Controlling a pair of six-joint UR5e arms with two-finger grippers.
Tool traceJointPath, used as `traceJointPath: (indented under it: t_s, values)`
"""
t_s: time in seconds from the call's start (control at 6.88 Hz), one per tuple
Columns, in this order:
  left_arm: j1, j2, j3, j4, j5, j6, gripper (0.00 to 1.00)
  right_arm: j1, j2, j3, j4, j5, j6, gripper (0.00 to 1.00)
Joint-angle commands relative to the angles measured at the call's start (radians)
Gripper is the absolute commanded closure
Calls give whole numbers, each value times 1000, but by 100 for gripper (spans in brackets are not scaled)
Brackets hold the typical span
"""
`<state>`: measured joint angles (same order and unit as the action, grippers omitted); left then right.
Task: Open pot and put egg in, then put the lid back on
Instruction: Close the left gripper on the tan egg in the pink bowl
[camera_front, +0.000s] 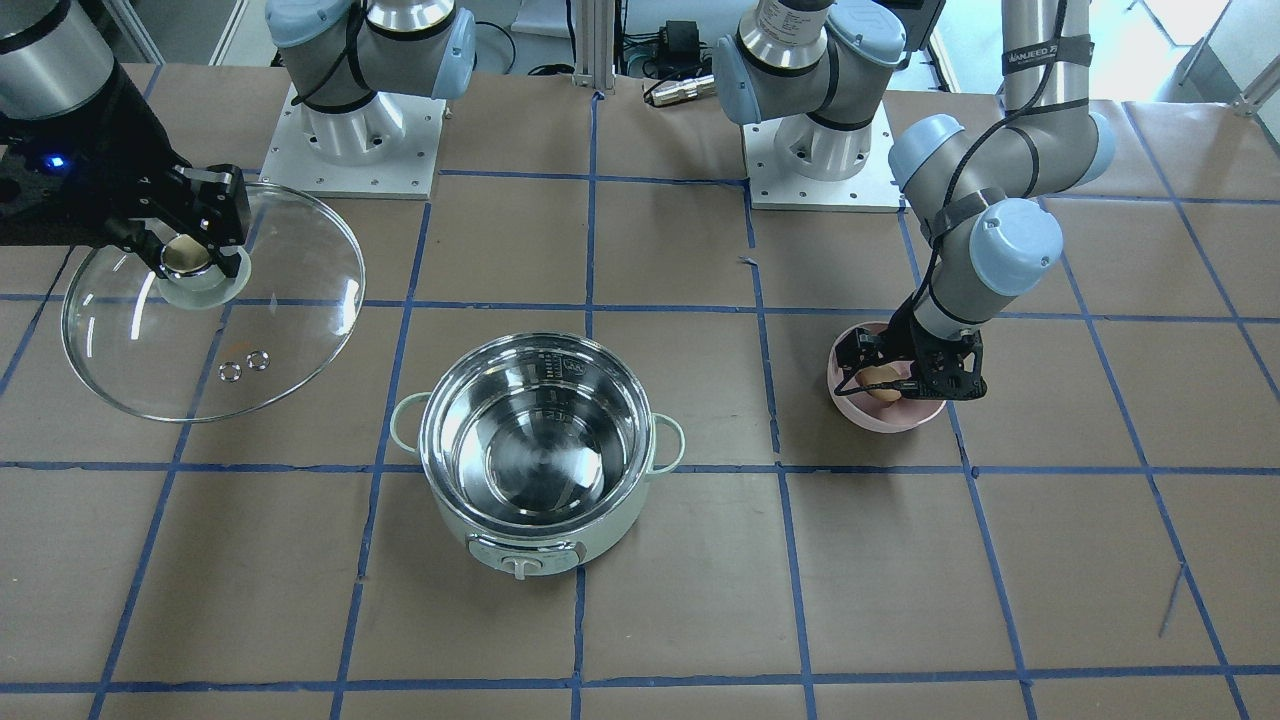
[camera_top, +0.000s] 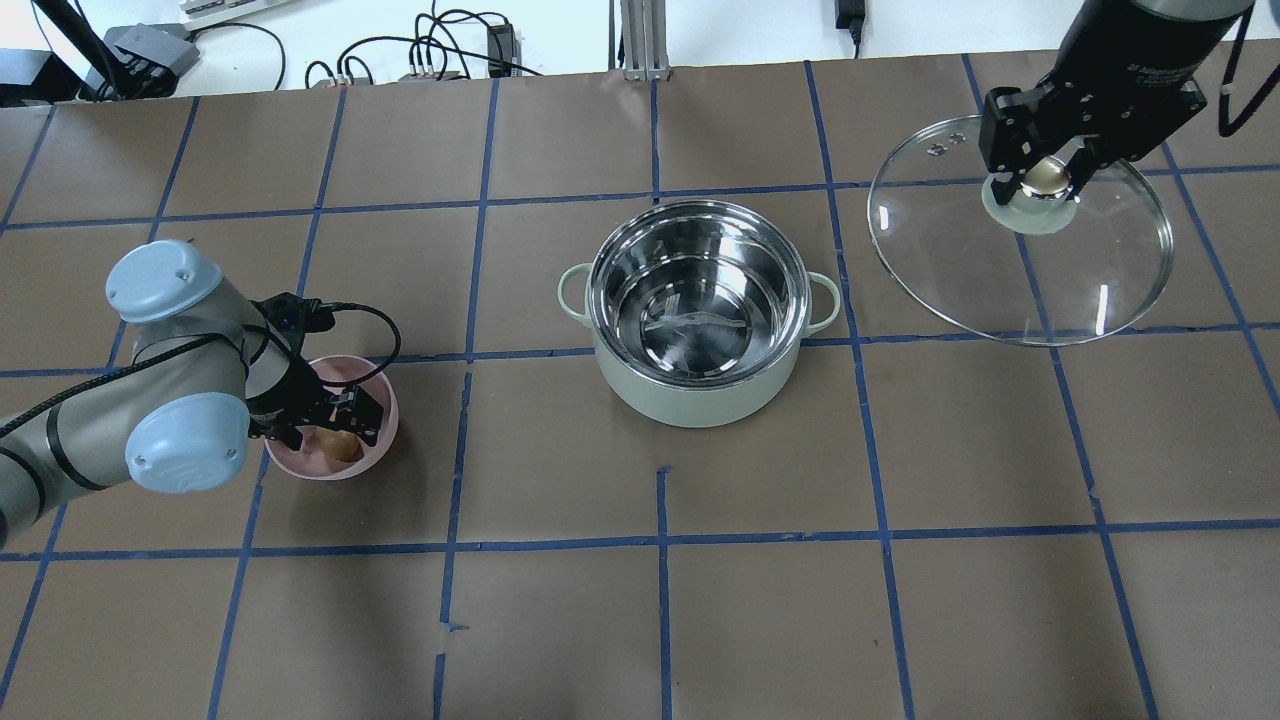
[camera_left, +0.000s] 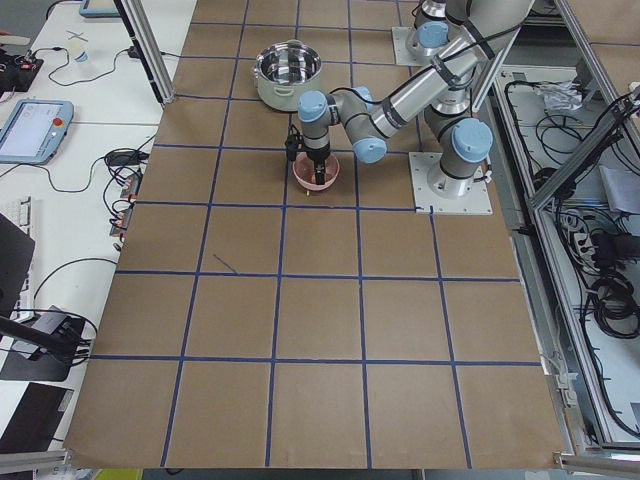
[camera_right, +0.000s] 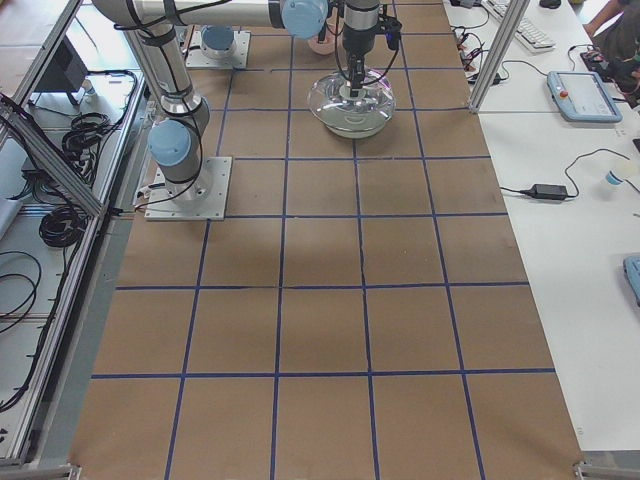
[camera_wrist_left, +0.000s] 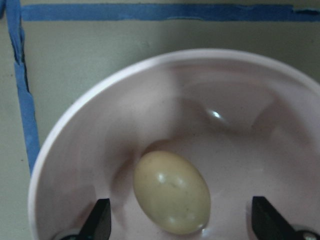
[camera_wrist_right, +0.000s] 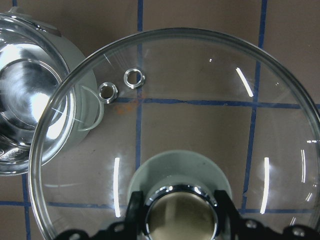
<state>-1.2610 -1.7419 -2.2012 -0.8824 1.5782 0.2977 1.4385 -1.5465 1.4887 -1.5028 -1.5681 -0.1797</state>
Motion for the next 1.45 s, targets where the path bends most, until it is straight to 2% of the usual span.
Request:
traceJointPath:
  t_s: [0.0,0.15,0.29,1.31]
  values:
    - [0,-5,0,11,-1,-2,39,-3,-6,16,12,9,-9,68]
    - [0,-5,6,10,3,0,75,-4,-12,18,13,11,-11,68]
    - [0,-5,6,11,2,-3,98,-4,-12,24,12,16,-9,68]
    - [-1,1,32,11,8,-11,100,3,-24,30,4,19,-4,68]
